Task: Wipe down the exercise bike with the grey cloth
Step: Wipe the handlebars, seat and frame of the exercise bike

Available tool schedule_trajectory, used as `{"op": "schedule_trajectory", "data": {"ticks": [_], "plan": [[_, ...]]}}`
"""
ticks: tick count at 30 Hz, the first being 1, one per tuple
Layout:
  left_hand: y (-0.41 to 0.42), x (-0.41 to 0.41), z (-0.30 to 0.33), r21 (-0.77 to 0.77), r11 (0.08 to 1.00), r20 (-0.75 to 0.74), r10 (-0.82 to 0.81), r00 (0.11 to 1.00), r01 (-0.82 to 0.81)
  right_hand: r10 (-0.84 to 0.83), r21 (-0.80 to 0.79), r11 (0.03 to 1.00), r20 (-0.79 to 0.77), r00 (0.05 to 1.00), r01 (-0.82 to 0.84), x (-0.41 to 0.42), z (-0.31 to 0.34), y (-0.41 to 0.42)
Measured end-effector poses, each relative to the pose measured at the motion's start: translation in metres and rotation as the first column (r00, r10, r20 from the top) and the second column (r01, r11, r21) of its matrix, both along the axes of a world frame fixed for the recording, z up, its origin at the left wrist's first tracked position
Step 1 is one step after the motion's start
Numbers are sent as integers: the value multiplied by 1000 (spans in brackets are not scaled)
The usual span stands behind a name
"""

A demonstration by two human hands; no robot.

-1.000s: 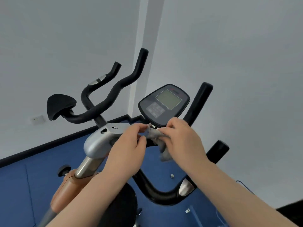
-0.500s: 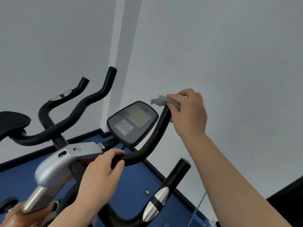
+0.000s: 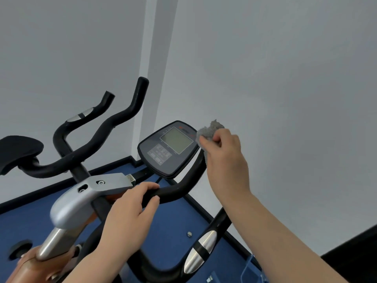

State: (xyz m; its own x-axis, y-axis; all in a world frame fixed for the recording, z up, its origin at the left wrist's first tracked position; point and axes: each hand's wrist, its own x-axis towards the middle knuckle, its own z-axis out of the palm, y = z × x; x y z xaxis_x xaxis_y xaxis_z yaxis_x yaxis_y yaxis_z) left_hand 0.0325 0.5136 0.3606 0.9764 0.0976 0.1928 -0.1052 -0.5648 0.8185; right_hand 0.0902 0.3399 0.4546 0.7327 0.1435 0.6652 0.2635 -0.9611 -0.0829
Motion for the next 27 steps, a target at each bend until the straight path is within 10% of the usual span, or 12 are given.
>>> {"op": "schedule_trajectory", "data": {"ticks": [5,10,13,20,27], "plan": [[1,0,0,5,1000,14,-14,1000,14,99,165,985,-296,950,-51,-13,-20,-9],[0,1,-1,14,1000,24,-7,1000,6,91,167,982,-15,996,-87,-7,17,-7],[-1,2,-1,16,1000,22,-7,1000,7,-4,21,1000,-159,987,7,-5,5,0],[2,3,-2,20,1000,26,-25,999,24,167,254,966,-443,881,-55,-20,-29,1],[1,4,-2,26,999,31,-25,999,24,109,204,978,-297,949,-49,-17,-25,7]]}}
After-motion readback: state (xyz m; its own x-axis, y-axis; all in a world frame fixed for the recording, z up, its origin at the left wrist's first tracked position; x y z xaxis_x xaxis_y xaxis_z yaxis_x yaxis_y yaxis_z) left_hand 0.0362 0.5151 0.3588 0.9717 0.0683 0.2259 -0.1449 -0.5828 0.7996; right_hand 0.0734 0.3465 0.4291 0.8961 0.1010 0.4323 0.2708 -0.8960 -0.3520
